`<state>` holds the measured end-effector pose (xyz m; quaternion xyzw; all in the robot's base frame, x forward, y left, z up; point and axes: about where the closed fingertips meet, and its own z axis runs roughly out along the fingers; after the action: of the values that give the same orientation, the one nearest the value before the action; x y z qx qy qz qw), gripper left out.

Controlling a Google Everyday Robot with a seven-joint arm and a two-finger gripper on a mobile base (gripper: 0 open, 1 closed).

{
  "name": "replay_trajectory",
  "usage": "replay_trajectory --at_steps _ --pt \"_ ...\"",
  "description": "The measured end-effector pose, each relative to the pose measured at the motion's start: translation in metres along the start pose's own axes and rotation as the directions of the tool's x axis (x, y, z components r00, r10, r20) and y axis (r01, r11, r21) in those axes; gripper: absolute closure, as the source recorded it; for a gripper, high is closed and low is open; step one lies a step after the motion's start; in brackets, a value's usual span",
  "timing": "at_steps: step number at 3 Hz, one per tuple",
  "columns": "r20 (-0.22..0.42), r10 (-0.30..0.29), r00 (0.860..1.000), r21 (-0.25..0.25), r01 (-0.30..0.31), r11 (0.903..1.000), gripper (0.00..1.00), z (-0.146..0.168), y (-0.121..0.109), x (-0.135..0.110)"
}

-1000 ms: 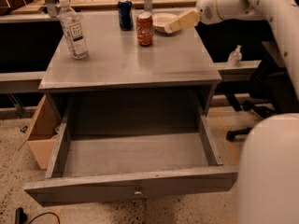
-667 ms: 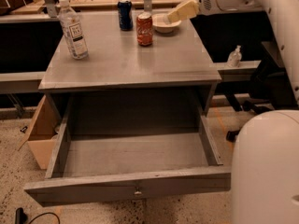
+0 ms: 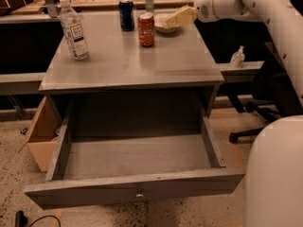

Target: Place coke can into top drawer

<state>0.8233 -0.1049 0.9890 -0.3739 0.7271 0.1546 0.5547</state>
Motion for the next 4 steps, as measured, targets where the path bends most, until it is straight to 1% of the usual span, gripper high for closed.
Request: replay_trajectory --at_steps 1,2,3,4 --pt "0.04 0.027 0.999 0.03 -0.029 0.9991 0.0 0.023 0.016 0.017" --pt "0.133 0.046 0.99 0.025 -0.049 0.9985 0.0 0.046 0.028 0.031" --pt "0.201 0.044 0.979 0.011 -0.048 0.9988 0.0 0.072 0.029 0.032" --pt "0.23 0.039 0.973 -0.001 -0.04 0.9992 0.0 0.101 0.025 0.027"
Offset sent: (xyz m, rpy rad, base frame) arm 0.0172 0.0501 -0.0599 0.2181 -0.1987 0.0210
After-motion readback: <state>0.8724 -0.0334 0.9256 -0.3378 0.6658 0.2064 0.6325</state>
